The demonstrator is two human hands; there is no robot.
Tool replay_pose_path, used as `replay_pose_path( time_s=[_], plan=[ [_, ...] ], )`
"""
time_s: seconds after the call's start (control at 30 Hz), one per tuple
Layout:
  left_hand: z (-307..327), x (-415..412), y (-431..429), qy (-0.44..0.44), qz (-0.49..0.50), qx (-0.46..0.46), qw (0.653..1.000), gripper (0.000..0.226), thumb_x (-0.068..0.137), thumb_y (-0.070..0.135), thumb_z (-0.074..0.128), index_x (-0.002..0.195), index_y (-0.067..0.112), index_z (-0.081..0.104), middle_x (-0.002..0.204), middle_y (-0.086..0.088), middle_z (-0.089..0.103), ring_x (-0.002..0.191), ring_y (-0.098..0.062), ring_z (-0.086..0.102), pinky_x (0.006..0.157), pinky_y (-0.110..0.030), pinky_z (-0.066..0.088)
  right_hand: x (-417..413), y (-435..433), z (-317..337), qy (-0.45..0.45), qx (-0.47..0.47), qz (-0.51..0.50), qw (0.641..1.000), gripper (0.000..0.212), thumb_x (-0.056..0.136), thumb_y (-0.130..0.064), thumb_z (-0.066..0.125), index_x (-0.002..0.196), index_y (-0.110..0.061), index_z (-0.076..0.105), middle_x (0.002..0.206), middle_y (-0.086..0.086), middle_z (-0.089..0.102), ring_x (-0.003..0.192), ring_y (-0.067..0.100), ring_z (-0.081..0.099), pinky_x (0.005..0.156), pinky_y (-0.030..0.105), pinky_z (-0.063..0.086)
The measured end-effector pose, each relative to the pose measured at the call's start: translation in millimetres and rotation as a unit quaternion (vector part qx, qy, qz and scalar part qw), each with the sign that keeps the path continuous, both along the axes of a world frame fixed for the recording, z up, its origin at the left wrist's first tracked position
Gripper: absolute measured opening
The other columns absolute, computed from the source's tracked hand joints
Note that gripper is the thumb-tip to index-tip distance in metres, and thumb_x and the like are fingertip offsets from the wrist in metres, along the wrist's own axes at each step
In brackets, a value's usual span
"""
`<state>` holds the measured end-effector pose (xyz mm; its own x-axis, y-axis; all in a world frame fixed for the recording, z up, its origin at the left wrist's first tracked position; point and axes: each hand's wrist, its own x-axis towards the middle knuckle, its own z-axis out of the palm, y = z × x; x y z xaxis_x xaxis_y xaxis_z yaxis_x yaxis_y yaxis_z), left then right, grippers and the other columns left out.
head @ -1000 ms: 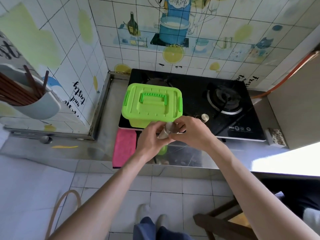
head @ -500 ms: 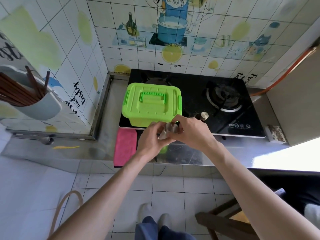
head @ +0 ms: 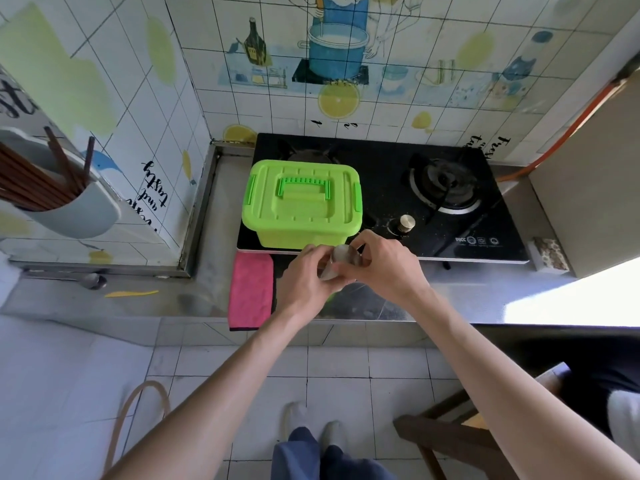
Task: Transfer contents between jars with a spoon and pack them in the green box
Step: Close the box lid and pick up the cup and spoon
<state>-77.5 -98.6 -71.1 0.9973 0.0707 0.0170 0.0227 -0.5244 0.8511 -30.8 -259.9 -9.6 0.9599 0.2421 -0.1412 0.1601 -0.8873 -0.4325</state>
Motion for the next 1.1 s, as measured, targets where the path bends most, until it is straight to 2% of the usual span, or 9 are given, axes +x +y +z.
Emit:
replay_pose_path(
  time_s=[0.2,0.33,0.5,0.63,0.77,0.87,0.93,0.97,1.1],
  plan=[
    [-0.4,-1.3,-0.6,-0.021,0.026,0.021,0.999,0.048,0.08,0.048,0.086,0.12,0.033,0.064,0.108,0.017,0.074,0.095,-0.004,0.07,0.076,-0.04,0.06,-3.7,6.6,-0.2,-0.043,0.009,0.004,0.999,0.051,0.076,-0.069,0.072,0.1,-0.029,0.052,0.074,-0.012,0.058,0.066,0.012,0.057,0.054,0.031,0.037],
    [1.4,-4.2,-1.5,-0.03,0.041,0.029,0.998,0.042,0.08,0.049,0.083,0.111,0.035,0.059,0.098,0.014,0.075,0.087,-0.008,0.071,0.067,-0.041,0.06,-3.7,11.1,-2.3,-0.064,0.024,0.008,0.998,0.049,0.076,-0.063,0.071,0.098,-0.025,0.049,0.08,-0.01,0.064,0.07,0.017,0.06,0.062,0.036,0.049],
    [1.9,-6.6,-4.2,-0.032,0.065,0.043,0.996,0.04,0.081,0.049,0.084,0.109,0.032,0.06,0.095,0.013,0.074,0.081,-0.009,0.069,0.063,-0.041,0.057,-6.8,15.9,-8.7,-0.074,0.035,-0.012,0.997,0.047,0.078,-0.06,0.072,0.096,-0.023,0.048,0.081,-0.009,0.066,0.072,0.018,0.062,0.06,0.033,0.045],
    [-3.7,-7.8,-2.5,-0.016,0.069,0.034,0.997,0.04,0.078,0.045,0.087,0.106,0.03,0.062,0.094,0.015,0.073,0.08,-0.005,0.068,0.061,-0.032,0.054,-10.7,18.3,-15.5,-0.06,0.032,-0.022,0.997,0.049,0.079,-0.065,0.071,0.097,-0.025,0.05,0.08,-0.012,0.065,0.073,0.016,0.062,0.059,0.032,0.043],
    [-12.8,-10.4,0.4,0.009,0.053,0.031,0.998,0.039,0.075,0.041,0.089,0.104,0.032,0.064,0.092,0.018,0.072,0.081,0.002,0.065,0.058,-0.013,0.043,-15.2,18.3,-25.6,-0.022,0.009,-0.03,0.999,0.048,0.079,-0.067,0.07,0.098,-0.027,0.051,0.075,-0.017,0.057,0.075,0.016,0.06,0.062,0.032,0.042],
    [-24.2,-16.2,1.1,0.047,0.031,0.042,0.998,0.038,0.076,0.046,0.086,0.104,0.038,0.062,0.096,0.02,0.071,0.084,-0.001,0.065,0.057,-0.017,0.044,-21.7,15.7,-38.2,0.015,-0.002,-0.039,0.999,0.047,0.078,-0.067,0.07,0.098,-0.028,0.051,0.079,-0.014,0.061,0.077,0.018,0.06,0.064,0.032,0.041],
    [-35.3,-18.5,2.4,0.07,0.005,0.06,0.996,0.044,0.076,0.049,0.086,0.113,0.04,0.062,0.104,0.022,0.069,0.091,-0.006,0.067,0.061,-0.029,0.052,-26.6,12.9,-48.7,0.036,-0.008,-0.05,0.998,0.047,0.078,-0.066,0.07,0.098,-0.028,0.051,0.079,-0.014,0.061,0.077,0.018,0.059,0.063,0.032,0.04],
    [-40.6,-19.3,3.9,0.079,-0.008,0.071,0.994,0.048,0.078,0.048,0.086,0.119,0.042,0.062,0.107,0.024,0.066,0.094,-0.007,0.067,0.061,-0.029,0.052,-28.4,11.0,-53.4,0.042,-0.013,-0.054,0.998,0.047,0.077,-0.065,0.07,0.098,-0.028,0.051,0.079,-0.014,0.06,0.078,0.019,0.06,0.063,0.032,0.04],
    [-61.9,-24.0,20.2,0.103,-0.012,0.079,0.991,0.048,0.089,0.034,0.081,0.134,0.039,0.065,0.119,0.024,0.067,0.105,0.0,0.064,0.066,-0.004,0.037,-27.9,-2.7,-71.7,0.047,-0.038,-0.08,0.995,0.045,0.08,-0.059,0.07,0.102,-0.026,0.049,0.091,-0.009,0.066,0.085,0.025,0.064,0.065,0.033,0.042]
  ],
)
